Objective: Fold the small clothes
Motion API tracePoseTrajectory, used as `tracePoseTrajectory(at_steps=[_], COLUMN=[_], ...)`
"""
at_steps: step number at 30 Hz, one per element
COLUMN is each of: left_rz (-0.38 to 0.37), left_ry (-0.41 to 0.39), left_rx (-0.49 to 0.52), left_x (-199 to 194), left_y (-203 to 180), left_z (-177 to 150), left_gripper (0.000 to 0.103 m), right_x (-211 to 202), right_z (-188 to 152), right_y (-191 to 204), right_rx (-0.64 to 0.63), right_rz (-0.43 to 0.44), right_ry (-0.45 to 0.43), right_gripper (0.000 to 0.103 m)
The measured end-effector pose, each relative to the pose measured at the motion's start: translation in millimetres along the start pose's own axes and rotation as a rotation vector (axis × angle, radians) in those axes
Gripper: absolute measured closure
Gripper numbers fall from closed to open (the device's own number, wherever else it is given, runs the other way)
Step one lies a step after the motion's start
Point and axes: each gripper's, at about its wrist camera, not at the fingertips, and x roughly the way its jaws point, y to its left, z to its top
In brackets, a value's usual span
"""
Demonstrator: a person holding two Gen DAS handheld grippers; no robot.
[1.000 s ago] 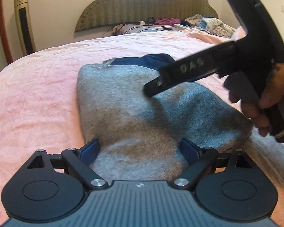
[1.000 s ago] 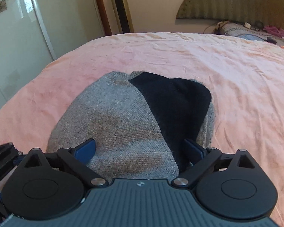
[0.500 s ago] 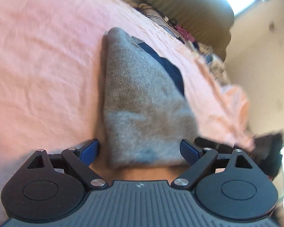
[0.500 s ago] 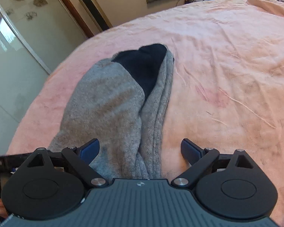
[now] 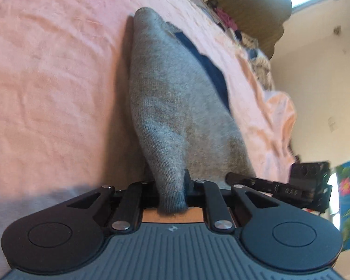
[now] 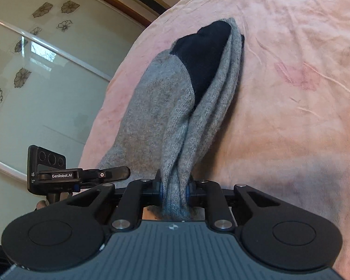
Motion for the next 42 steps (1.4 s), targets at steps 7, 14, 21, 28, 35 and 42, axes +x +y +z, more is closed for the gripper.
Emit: tracePoseTrajectory(at_steps=[7, 14, 21, 28, 35, 42], left_rz=[0.112, 0.189, 0.329, 0.382, 0.5, 0.521], left_ry=[-0.174, -0.193, -0.224, -0.402, -0.426, -0.362], left_rx=[0.187, 0.421, 0.668, 0.53, 0.331, 0.399], left_x=[-39.8, 11.3, 34.9, -22.5, -29.4, -12.7], left_y=[-29.3, -81.8, -91.1, -72.6, -41.1, -54.8], left_z=[-4.7, 10.9, -15.0, -48.5, -76.6, -94.6], left_gripper=[0.064, 0.028, 0.025, 0.023, 0.021, 0.009], right_x=[-24.3, 15.6, 86.8, 11.5, -15.4, 19.3], right_z=[7.9, 109.7, 135.6, 57.4, -60.3, -100.7], right_y=[13.1, 43.2, 42.7, 63.6, 49.2, 75.8], right_rx=[-0.011, -0.079, -0.234, -0.245, -0.175, -0.344], right_rz=[-0.042, -0.03, -0.304, -0.279, -0.527, -0.735], right_ry=[-0.149, -0.24, -0.125, -0.293, -0.294, -0.274], right_gripper=[0.038, 0.022, 0.012, 0.0, 0.0, 0.0])
